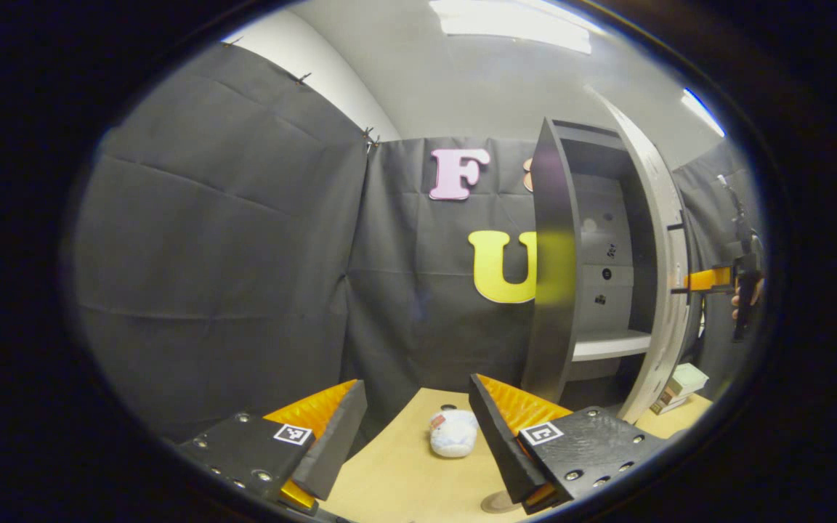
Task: Open the cabinet door with the right hand, grasp the bottle in the cabinet with the left hand and place it on the coaster, then close the cabinet door with the right hand.
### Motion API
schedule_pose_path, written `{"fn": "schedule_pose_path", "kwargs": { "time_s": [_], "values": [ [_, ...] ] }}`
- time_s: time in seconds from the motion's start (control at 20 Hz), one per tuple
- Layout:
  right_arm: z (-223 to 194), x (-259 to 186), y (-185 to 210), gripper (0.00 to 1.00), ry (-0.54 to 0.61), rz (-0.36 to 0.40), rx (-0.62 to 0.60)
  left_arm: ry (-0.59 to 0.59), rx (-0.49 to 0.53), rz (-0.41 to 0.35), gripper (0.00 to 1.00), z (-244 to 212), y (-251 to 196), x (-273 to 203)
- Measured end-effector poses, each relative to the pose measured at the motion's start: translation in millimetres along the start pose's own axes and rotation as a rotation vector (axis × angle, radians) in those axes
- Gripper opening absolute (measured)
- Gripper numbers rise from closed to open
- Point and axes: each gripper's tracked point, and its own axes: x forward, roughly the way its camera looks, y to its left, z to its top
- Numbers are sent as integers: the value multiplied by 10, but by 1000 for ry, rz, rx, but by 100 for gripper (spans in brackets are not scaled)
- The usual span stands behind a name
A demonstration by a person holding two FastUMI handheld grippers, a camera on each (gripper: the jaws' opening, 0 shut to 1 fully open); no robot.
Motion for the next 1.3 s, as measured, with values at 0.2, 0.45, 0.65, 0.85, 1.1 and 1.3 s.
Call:
{"fn": "schedule_pose_path", "kwargs": {
  "time_s": [0.2,0.45,0.65,0.85,1.1,1.3],
  "values": [
    [-6,119,-19,95,-13,-20,53,16,9,-2,86,-55,-44,-122],
    [-20,321,54,95,-44,-48,34,33,19,-22,87,-136,-194,-153],
    [-53,333,190,95,-57,-58,-35,42,17,-57,88,-164,-384,-139],
    [50,243,191,95,-70,-57,-45,37,21,-99,87,-103,-632,-84],
    [308,-402,-26,95,-119,-49,-34,13,30,-153,87,51,-939,-10],
    [441,-984,-432,95,-152,-82,-52,-1,20,-195,88,162,-1219,58]
  ]
}}
